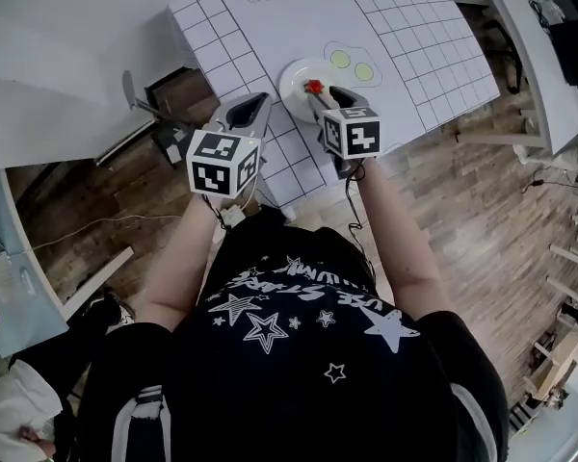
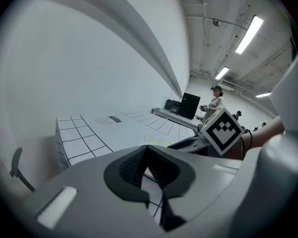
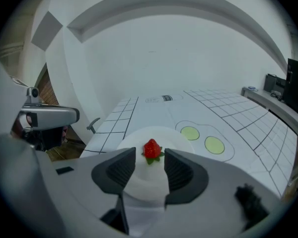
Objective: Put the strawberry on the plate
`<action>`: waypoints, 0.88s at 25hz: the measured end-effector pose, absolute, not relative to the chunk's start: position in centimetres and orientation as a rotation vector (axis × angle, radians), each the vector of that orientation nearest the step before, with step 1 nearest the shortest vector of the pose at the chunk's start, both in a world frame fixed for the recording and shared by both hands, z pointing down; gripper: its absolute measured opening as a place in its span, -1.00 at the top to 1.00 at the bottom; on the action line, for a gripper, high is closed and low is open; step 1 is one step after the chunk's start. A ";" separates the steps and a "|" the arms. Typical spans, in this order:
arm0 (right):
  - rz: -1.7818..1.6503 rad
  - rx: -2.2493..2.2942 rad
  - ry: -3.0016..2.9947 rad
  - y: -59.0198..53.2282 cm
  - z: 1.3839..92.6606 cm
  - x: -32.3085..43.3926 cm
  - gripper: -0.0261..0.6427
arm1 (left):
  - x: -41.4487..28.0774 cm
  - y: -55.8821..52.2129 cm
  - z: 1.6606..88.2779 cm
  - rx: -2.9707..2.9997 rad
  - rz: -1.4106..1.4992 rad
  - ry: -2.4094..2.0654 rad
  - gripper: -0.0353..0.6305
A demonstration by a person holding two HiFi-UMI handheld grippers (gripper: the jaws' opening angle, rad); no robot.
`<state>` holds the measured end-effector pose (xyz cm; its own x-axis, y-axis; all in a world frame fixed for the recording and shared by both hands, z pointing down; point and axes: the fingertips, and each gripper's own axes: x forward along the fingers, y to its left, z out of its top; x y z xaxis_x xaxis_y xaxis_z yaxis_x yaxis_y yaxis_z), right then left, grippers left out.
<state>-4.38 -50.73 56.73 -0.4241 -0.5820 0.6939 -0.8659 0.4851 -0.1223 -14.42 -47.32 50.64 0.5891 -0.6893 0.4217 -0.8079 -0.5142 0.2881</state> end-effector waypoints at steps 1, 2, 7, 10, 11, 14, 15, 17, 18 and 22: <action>0.633 1.198 -2.161 -50.4 56.3 -4.2 0.40 | -14.4 -47.1 50.4 2.368 0.347 -1.203 0.87; 0.629 1.207 -2.173 -50.0 55.9 -4.0 0.40 | -14.4 -46.7 50.1 2.370 0.342 -1.212 0.87; 0.603 1.222 -2.251 -47.4 52.9 -3.3 0.40 | -13.6 -44.7 49.0 2.365 0.308 -1.248 0.87; 0.589 1.207 -2.311 -45.7 50.9 -2.6 0.41 | -12.1 -43.0 48.1 2.388 0.299 -1.254 0.87; 0.588 1.202 -2.330 -45.0 50.3 -2.4 0.41 | -11.5 -42.3 47.8 2.399 0.298 -1.256 0.87; 0.583 1.174 -2.390 -42.3 48.5 -1.3 0.72 | -9.5 -40.0 46.3 2.431 0.289 -1.276 0.87; 0.582 1.156 -2.414 -41.2 47.7 -0.9 0.76 | -8.9 -39.1 45.6 2.439 0.287 -1.287 0.87; 0.583 1.122 -2.454 -39.2 45.9 -0.7 0.81 | -8.0 -37.6 43.7 2.451 0.293 -1.303 0.87; 0.581 1.112 -2.467 -38.4 45.0 -0.8 0.82 | -7.8 -37.0 42.7 2.456 0.298 -1.304 0.87; 0.506 1.078 -2.522 -35.4 42.9 -0.2 0.86 | -6.4 -34.3 41.9 2.465 0.270 -1.327 0.87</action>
